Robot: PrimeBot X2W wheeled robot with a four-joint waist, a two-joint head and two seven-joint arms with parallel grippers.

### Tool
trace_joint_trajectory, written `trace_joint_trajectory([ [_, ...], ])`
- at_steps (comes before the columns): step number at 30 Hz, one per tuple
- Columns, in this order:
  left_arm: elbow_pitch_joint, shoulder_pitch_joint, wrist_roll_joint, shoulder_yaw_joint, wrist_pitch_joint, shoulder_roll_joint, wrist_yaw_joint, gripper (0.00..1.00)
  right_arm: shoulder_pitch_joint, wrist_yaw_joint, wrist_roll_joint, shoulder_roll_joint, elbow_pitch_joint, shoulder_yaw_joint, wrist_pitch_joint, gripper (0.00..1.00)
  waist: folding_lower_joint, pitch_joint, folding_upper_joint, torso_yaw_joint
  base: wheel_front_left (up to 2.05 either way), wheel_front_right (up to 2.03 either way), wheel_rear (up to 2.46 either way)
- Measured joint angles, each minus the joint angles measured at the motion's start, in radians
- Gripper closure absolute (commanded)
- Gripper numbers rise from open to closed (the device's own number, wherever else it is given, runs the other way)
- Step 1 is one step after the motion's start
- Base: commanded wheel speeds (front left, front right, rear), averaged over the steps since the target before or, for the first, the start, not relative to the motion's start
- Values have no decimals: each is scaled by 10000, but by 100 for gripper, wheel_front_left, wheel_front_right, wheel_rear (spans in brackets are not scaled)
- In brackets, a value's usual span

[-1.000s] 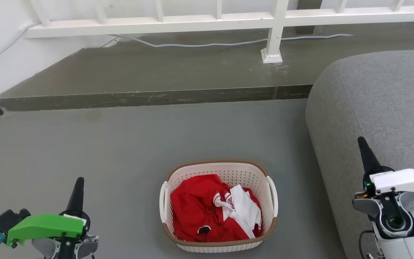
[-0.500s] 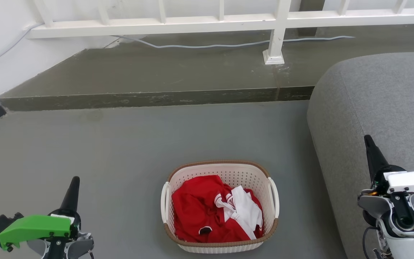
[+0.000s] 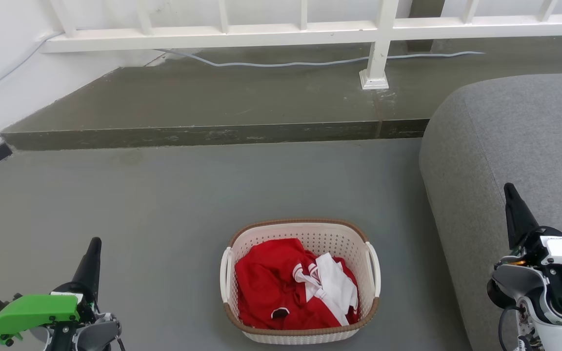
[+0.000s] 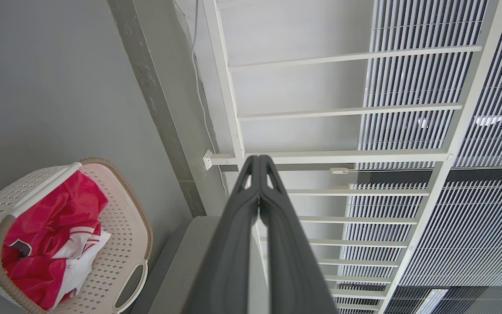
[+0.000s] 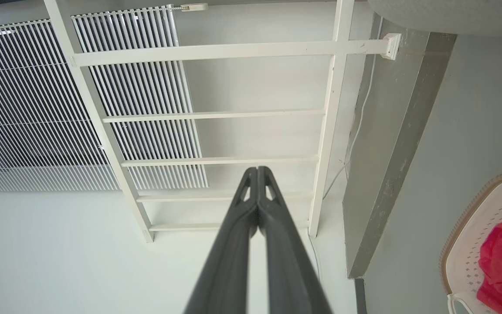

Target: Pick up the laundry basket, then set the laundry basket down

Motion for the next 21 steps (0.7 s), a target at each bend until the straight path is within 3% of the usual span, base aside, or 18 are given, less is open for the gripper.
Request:
trace_joint_trajectory([
  [21,-17,-3,-111,38,13,-2,-19,100,46,13,77,17,-42,-36,25,100,0,1,0,1,0,0,0],
])
